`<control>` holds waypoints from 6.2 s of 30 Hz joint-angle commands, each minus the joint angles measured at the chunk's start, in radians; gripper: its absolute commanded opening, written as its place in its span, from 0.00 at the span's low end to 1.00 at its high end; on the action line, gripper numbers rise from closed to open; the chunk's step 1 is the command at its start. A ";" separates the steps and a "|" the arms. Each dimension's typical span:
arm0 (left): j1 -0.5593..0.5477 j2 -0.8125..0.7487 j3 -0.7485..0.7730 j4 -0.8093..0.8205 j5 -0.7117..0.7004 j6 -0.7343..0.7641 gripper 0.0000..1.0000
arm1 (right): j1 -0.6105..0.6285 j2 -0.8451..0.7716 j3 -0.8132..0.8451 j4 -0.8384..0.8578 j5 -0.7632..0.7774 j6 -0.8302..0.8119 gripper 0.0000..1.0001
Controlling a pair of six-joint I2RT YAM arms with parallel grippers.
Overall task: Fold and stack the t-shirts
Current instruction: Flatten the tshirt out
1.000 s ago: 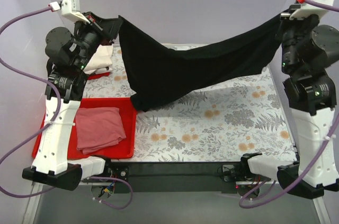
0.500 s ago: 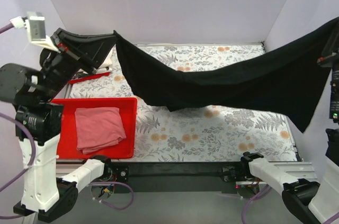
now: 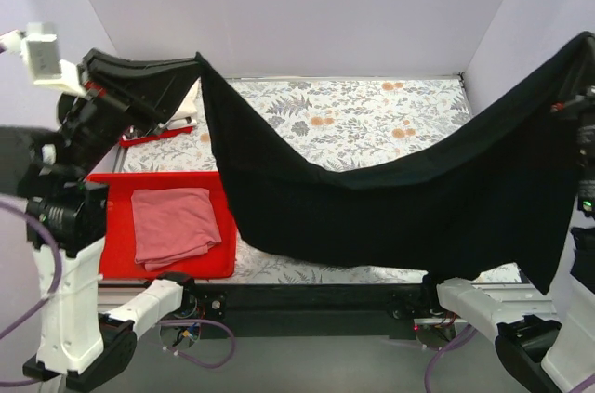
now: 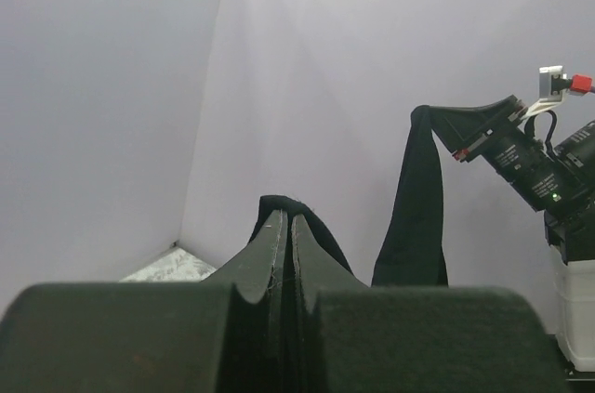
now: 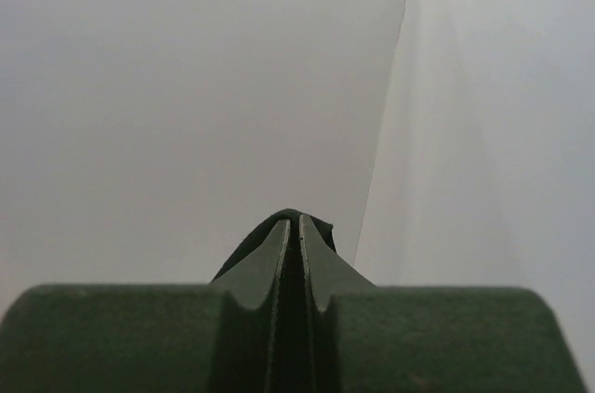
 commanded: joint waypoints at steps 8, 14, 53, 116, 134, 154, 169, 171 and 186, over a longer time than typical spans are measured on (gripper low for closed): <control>0.004 0.581 0.062 -0.080 -0.141 0.059 0.00 | -0.016 0.284 -0.281 0.185 0.007 0.054 0.01; 0.005 0.799 0.441 -0.132 -0.178 0.120 0.00 | -0.061 0.507 -0.069 0.190 -0.036 0.062 0.01; 0.005 0.120 0.232 0.073 -0.107 0.012 0.00 | -0.084 -0.018 -0.064 0.156 -0.045 -0.010 0.01; -0.289 1.078 -0.298 0.331 -0.500 0.019 0.94 | -0.073 0.482 -1.159 0.606 0.282 0.323 0.63; -0.176 1.227 -0.405 0.256 -0.442 -0.073 0.94 | -0.079 0.617 -1.160 0.540 0.148 0.409 0.62; -0.146 1.126 -0.465 0.325 -0.319 0.010 0.94 | -0.087 1.172 -0.416 0.414 -0.106 0.317 0.55; -0.146 1.112 -0.490 0.311 -0.331 0.028 0.94 | -0.131 1.295 -0.342 0.403 -0.224 0.372 0.37; -0.146 1.115 -0.485 0.313 -0.322 0.028 0.94 | -0.136 1.291 -0.345 0.408 -0.228 0.369 0.29; -0.154 1.081 -0.430 0.360 -0.310 0.053 0.94 | -0.157 1.274 -0.359 0.446 -0.284 0.354 0.01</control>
